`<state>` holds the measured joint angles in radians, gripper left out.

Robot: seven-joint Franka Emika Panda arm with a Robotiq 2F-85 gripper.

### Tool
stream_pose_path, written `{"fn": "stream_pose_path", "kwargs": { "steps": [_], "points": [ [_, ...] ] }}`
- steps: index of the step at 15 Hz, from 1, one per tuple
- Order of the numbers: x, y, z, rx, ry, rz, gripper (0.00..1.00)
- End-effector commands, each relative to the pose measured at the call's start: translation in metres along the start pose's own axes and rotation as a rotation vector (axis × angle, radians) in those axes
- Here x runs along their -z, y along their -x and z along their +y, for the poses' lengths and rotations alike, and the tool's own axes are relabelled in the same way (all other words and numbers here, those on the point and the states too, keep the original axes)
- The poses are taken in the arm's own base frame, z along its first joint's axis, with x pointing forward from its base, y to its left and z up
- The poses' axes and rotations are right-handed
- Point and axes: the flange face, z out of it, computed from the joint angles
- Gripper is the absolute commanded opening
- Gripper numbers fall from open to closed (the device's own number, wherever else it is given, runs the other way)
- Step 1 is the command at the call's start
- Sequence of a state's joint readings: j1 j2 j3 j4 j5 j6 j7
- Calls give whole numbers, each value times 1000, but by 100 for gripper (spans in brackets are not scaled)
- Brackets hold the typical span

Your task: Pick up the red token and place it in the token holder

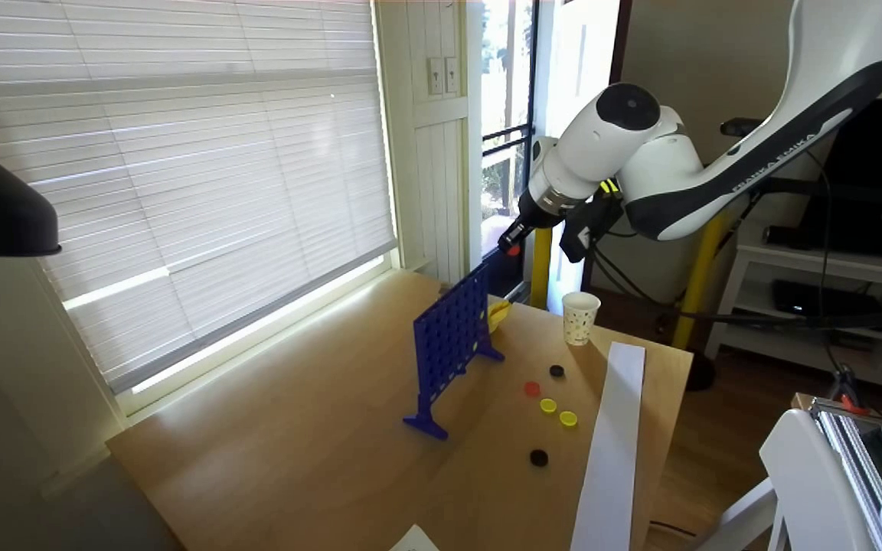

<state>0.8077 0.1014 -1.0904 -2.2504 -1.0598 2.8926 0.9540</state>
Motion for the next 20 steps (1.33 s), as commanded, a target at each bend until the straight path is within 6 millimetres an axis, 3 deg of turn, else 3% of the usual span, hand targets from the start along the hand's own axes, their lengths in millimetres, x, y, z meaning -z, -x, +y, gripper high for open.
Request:
{"fn": "stream_pose_path", "kwargs": {
  "steps": [1, 10, 14, 17, 20],
  "points": [
    [0, 0, 0, 1, 0, 0, 10],
    [32, -73, -24, 36, -205, 352, 10],
    [44, -93, -29, 41, -271, 444, 10],
    [34, -78, -29, 51, -253, 489, 10],
    [6, -41, -39, 86, -220, 495, 10]
  ]
}}
